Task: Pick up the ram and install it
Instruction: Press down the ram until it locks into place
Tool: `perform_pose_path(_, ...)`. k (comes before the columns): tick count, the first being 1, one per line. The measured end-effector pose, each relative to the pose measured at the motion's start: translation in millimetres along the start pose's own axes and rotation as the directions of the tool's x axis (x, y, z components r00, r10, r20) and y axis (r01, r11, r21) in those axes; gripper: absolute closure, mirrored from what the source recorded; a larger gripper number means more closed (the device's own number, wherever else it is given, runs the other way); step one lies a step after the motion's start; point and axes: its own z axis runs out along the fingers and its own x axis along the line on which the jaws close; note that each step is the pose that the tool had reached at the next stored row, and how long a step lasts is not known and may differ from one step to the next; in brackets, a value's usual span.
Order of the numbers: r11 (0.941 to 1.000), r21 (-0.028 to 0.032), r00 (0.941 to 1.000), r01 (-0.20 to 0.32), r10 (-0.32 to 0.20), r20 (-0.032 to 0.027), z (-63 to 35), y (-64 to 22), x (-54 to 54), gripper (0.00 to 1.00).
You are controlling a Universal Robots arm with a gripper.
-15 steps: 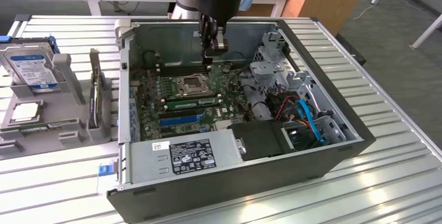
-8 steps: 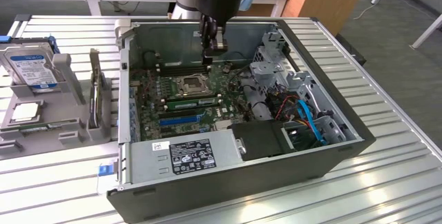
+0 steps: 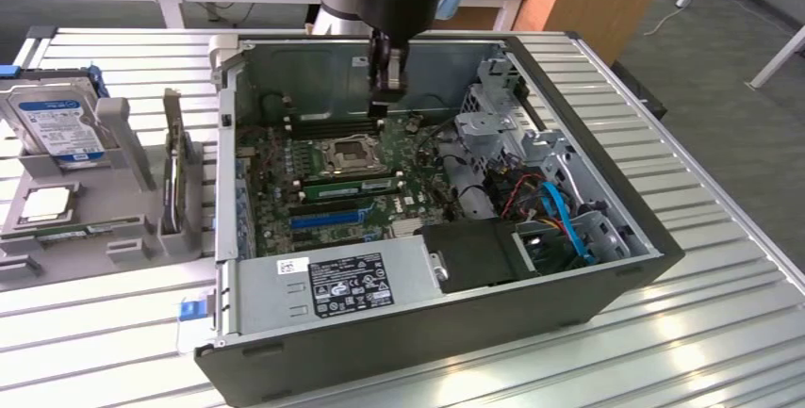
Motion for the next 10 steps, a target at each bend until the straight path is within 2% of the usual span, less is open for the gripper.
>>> perform_pose_path(5,0.9966,0.0036,0.9966,-0.082,0.082,0.0026,0.1,0.0,0.0,0.90)
perform_pose_path(10,0.9872,0.0068,0.9873,-0.159,0.159,0.0053,0.3,0.0,0.0,0.90)
